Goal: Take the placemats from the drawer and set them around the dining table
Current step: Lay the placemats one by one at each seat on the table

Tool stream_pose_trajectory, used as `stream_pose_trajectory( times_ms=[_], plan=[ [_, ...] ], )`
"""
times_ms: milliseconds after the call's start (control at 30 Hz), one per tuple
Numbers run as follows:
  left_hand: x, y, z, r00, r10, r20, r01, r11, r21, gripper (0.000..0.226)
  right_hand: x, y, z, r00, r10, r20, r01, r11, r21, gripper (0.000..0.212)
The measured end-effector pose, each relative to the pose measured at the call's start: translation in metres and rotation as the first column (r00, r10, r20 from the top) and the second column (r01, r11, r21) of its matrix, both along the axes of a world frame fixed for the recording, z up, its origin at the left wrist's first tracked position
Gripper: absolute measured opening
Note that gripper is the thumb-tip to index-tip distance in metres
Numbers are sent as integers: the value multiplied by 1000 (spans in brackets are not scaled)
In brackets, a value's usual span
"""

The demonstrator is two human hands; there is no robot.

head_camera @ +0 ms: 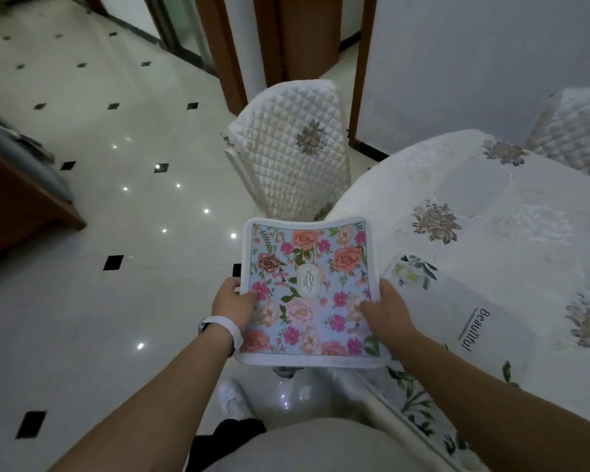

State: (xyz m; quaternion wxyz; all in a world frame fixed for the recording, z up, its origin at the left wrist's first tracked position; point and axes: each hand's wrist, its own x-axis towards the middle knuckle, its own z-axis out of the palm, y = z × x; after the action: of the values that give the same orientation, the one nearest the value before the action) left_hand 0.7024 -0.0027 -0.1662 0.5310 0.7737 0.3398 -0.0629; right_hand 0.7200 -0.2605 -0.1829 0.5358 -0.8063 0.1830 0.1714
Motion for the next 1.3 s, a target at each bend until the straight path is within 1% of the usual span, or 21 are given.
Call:
stream_pose_trajectory(
  times_ms=[100, 167, 267, 333, 433, 533, 600, 833, 1033, 1133, 1300],
  plan=[
    [3, 47, -3, 999, 44, 5, -44, 998, -38, 8, 16, 45, -1, 998, 64, 21, -62, 995, -84, 15],
    [6, 83, -5, 997, 77, 12, -75, 994, -73, 6, 22, 83, -2, 993, 115, 34, -111, 988, -104, 13],
    [10, 145, -7, 993, 118, 24, -115, 988, -103, 6, 33, 148, -3, 986, 166, 34, -160, 979, -126, 18],
    [13, 191, -8, 989, 142, 29, -138, 983, -121, 5, 44, 194, -1, 980, 193, 40, -187, 975, -124, 22],
    [16, 255, -5, 980, 194, 37, -187, 972, -143, 4, 61, 256, 5, 975, 218, 34, -214, 972, -95, 18],
    [24, 310, 1, 969, 240, 60, -227, 959, -168, 3, 77, 311, 12, 964, 253, 80, -245, 965, -94, 21],
    [33, 338, 6, 962, 261, 77, -244, 954, -175, 3, 87, 342, 18, 961, 255, 103, -247, 965, -89, 19],
    [73, 396, 17, 953, 278, 120, -254, 950, -183, 8, 133, 400, 35, 962, 251, 103, -246, 967, -62, 16],
    [127, 434, 13, 958, 273, 89, -253, 949, -186, 12, 200, 441, 31, 973, 224, 51, -224, 975, -15, 14],
    [168, 466, 11, 948, 310, 72, -296, 942, -156, 10, 250, 474, 24, 970, 242, 19, -243, 969, 40, 14],
    [262, 510, 12, 935, 348, 66, -338, 932, -131, 11, 342, 525, 14, 973, 229, -18, -226, 968, 109, 17]
  ],
)
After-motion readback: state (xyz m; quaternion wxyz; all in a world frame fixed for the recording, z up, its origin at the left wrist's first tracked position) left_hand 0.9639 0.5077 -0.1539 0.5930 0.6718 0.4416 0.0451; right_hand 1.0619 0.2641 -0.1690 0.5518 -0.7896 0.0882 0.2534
